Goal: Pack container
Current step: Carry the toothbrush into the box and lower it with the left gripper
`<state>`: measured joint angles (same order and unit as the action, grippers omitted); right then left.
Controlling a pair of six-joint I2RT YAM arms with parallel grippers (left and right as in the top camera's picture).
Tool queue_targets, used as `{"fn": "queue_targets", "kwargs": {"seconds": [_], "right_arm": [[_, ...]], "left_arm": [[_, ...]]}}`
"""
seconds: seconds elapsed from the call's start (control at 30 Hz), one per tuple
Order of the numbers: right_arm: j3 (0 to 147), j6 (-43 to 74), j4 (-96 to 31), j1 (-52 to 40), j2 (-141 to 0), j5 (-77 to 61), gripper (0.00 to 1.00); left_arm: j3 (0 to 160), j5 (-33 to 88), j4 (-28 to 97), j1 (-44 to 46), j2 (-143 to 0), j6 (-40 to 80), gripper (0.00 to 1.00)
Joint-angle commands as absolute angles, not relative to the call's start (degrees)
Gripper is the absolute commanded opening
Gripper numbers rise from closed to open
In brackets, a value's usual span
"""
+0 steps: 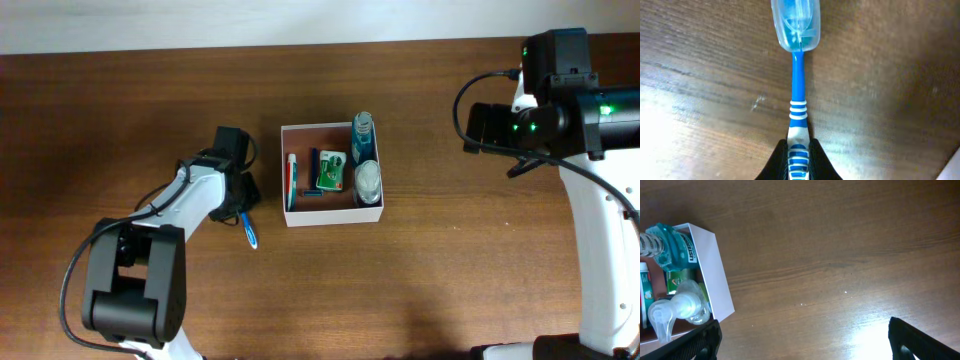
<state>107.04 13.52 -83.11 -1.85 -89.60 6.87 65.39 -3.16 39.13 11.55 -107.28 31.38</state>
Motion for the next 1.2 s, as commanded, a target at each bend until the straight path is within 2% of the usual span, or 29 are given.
{"fn": "queue_targets", "kwargs": {"seconds": [0.0, 0.3, 0.73, 1.17], "right_arm": [[107.6, 13.7, -83.0, -1.4, -88.9, 7.8, 0.98], [107.6, 13.7, -83.0, -1.4, -88.9, 7.8, 0.98], [107.6, 13.7, -83.0, -1.4, -88.9, 7.8, 0.99], [107.6, 13.7, -83.0, -1.4, -88.9, 7.8, 0.99]], "left_arm": [[71.7, -2.3, 42.7, 12.0, -103.9, 28.6, 0.01], [82.7, 3.9, 44.6, 17.5, -95.3, 26.7, 0.01], [83.9, -1.6, 36.7, 30.0, -97.6, 26.9, 0.01], [83.9, -5.3, 35.9, 30.9, -105.4, 27.4, 0.01]]}}
